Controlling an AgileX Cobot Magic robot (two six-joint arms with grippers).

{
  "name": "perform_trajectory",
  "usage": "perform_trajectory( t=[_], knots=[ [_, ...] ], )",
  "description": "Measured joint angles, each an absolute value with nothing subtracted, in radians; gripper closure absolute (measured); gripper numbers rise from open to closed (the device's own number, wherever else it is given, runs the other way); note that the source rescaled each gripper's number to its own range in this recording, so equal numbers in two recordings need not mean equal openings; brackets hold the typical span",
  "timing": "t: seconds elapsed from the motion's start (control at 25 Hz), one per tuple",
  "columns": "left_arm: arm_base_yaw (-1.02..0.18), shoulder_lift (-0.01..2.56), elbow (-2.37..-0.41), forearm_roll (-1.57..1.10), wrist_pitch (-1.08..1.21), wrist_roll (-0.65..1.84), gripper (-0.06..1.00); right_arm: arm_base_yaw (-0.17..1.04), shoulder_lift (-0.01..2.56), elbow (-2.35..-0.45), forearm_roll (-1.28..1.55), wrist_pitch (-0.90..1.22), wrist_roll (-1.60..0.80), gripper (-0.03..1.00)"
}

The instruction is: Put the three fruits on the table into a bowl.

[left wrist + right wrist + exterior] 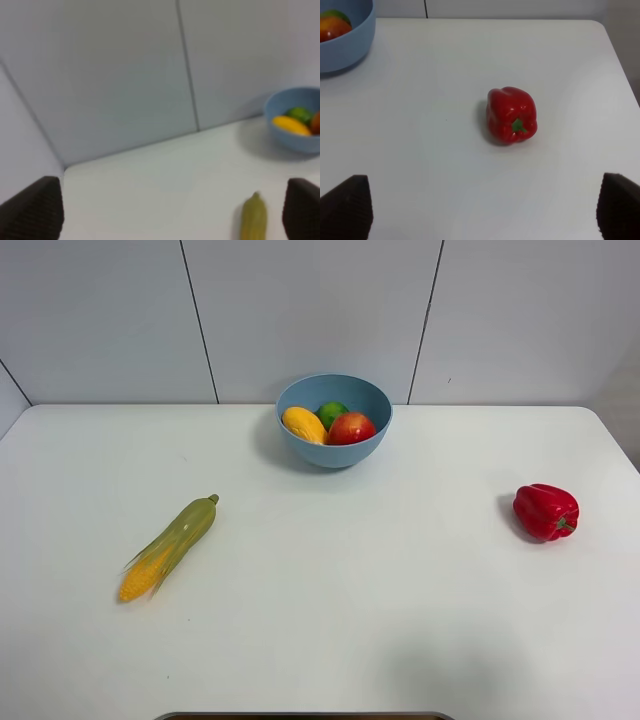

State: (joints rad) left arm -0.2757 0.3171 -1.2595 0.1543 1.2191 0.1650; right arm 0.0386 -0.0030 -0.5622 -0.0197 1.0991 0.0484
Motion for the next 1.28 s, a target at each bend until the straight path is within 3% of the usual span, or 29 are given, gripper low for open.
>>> perform_trajectory(
  t=[0.24,0.44,0.88,1.28],
  knots=[
    [-0.096,0.187,-1.114,0.147,1.219,0.113,0.14,0.039,-0.003,-0.562,-0.02,1.099,0.048,-0.03],
    [-0.022,0.087,-0.965,0.124,1.202,0.008,0.14,0.039,-0.003,-0.562,-0.02,1.099,0.048,-0.03],
    [0.003,-0.005,-0.607,0.101,1.148,-0.079,0.14,0.039,-0.003,-0.562,-0.02,1.099,0.048,-0.03],
    [0.003,-0.005,-0.494,0.085,1.139,-0.117,0.14,0.039,-0.003,-0.562,-0.02,1.099,0.048,-0.03]
  ],
)
